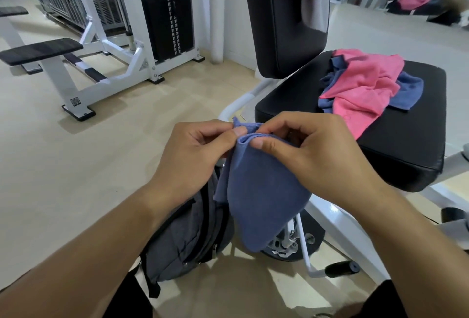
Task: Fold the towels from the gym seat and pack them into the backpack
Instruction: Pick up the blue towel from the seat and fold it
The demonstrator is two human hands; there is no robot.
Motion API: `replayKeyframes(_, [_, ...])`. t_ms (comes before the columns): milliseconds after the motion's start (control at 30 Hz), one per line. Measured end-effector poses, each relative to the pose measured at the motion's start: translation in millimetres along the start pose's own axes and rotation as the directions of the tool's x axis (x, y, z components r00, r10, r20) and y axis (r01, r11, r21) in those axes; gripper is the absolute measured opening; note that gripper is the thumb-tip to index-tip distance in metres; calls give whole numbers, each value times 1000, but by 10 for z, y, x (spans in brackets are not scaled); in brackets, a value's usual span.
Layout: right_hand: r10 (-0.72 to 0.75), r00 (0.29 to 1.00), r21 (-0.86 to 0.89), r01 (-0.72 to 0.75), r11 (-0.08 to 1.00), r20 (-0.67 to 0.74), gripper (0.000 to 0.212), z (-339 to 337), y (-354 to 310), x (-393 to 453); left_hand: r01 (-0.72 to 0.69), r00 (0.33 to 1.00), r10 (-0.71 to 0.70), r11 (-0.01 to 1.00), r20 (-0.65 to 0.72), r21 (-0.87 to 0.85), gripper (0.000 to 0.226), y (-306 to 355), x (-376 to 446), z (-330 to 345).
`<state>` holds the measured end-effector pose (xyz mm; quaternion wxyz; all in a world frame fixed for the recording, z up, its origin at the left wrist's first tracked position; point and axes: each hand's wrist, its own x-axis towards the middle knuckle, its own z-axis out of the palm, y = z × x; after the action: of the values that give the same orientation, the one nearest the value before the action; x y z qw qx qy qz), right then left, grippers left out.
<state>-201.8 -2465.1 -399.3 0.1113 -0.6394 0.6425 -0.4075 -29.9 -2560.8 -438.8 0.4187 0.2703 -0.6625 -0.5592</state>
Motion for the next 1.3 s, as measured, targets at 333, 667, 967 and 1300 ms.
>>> replayKeyframes(333, [35, 996, -169, -21, 985, 82, 25, -108, -74, -22, -26, 999, 24, 998, 35, 53, 14, 42, -49, 50])
replayKeyframes(667, [50, 991, -658, 44, 752, 124, 24, -411, -295, -108, 114, 991, -117, 992, -64, -46, 21, -36, 98, -70])
replayKeyframes(967, [124, 984, -597, -26, 802, 125, 56, -245, -155, -47, 47, 994, -41, 997, 99, -58, 14, -5, 36, 23])
replayKeyframes(1300, [200, 971, 175, -222, 959, 134, 32, 54, -126, -49, 88, 996, -83, 946, -27, 313, 29, 108, 41, -113])
